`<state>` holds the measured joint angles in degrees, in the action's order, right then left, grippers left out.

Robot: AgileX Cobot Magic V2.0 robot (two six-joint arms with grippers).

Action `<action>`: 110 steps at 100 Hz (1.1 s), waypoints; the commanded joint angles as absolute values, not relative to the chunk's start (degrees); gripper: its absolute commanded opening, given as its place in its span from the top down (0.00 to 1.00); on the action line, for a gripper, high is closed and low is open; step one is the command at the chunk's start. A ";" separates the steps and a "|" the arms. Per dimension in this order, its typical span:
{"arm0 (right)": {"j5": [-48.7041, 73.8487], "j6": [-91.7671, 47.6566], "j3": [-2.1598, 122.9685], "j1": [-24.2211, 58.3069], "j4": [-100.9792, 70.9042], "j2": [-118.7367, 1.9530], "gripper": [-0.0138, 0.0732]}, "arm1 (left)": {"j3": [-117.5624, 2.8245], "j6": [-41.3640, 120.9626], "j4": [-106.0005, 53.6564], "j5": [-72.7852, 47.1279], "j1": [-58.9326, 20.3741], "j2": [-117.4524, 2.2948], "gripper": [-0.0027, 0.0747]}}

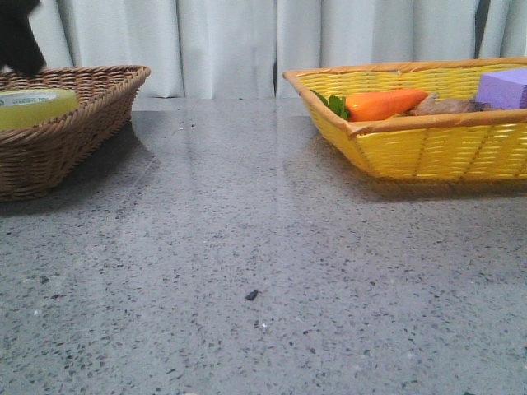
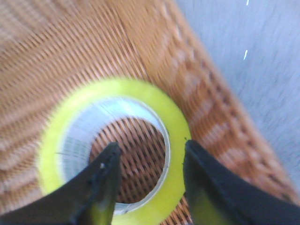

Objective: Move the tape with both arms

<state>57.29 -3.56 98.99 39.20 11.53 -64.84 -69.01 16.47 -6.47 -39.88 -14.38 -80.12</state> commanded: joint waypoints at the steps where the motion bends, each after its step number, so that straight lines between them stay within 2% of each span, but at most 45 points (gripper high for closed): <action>1: 50.95 -3.94 97.28 39.23 12.49 -61.66 0.91 | -70.84 15.74 -11.47 -35.38 -14.28 -73.23 0.69; 22: 43.25 -3.94 82.96 39.23 12.49 -51.59 0.91 | -68.79 16.23 -20.44 -32.86 -14.40 -60.91 0.99; 42: 32.74 -3.94 65.10 39.23 12.49 -37.92 0.91 | -60.34 16.23 -20.43 -27.90 -14.40 -49.00 0.99; 72: 16.70 -3.94 39.52 39.23 12.49 -17.63 0.91 | -39.48 16.23 -20.43 -20.92 -14.40 -26.92 0.99; 90: 10.59 -3.94 29.25 39.23 12.71 -7.85 0.91 | -29.52 16.23 -20.94 -20.28 -14.40 -13.28 0.99; 110: 10.27 -3.94 23.33 39.23 14.43 -0.82 0.91 | -22.06 16.23 -21.91 -19.64 -14.40 -1.24 0.99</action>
